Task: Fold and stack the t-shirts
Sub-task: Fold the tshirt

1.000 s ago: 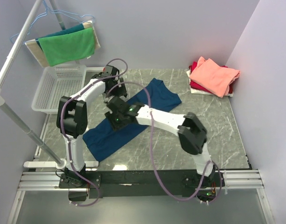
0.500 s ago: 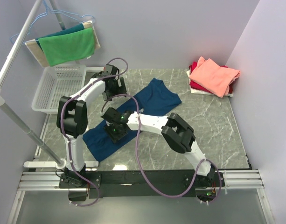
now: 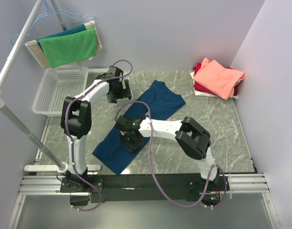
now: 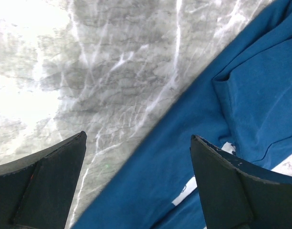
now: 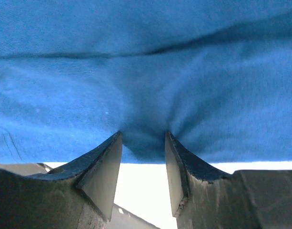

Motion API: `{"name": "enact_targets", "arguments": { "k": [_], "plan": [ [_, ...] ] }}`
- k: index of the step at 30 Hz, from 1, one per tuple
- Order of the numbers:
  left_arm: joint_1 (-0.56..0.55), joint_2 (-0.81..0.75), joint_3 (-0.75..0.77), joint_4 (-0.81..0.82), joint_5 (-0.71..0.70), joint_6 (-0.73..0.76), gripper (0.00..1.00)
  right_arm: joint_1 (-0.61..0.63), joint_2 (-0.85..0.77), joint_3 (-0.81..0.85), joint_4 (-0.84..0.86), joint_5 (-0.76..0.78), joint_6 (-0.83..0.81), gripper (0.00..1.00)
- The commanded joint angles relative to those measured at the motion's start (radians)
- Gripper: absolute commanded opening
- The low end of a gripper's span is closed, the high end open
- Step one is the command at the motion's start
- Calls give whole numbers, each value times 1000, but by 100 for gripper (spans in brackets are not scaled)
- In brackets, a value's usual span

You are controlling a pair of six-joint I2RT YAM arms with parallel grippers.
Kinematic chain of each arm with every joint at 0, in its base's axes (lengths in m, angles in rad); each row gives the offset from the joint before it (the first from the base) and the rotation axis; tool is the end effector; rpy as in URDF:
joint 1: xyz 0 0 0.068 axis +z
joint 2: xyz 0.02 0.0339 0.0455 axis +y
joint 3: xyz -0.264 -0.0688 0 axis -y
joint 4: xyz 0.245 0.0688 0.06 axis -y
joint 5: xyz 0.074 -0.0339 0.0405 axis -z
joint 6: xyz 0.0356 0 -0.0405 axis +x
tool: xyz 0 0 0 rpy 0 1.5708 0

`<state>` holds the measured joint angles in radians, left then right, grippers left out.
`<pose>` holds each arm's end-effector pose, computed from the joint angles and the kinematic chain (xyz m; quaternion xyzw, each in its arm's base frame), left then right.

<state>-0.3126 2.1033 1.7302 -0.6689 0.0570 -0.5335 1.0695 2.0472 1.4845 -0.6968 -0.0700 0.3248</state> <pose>0.4364 -0.1432 0.2129 -0.0990 0.9598 -0.1323 0.2269 0.1967 0.3641 0.1639 -0.3642 0.9177 0.1260 0.0966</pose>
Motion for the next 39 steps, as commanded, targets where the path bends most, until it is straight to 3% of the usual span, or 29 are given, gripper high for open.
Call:
{"name": "enact_targets", "arguments": {
  "k": [1,6,14,23,29,39],
  "plan": [
    [1,6,38,46,61,29,95,3,-54,-93,-188,38,29,49],
    [-34,33,66,64,138,73,93,3,-157,-197,-217,30,65,46],
    [-160,107,201,81,113,49,93,4,-370,-260,-135,68,154,44],
    [-276,158,336,106,92,-3,96,1,-619,-276,-115,275,339,46],
    [-330,268,448,40,17,15,96,-14,-755,-250,-178,436,437,46],
    [-364,372,473,-12,-246,-31,95,-178,-985,-306,-199,438,485,46]
  ]
}}
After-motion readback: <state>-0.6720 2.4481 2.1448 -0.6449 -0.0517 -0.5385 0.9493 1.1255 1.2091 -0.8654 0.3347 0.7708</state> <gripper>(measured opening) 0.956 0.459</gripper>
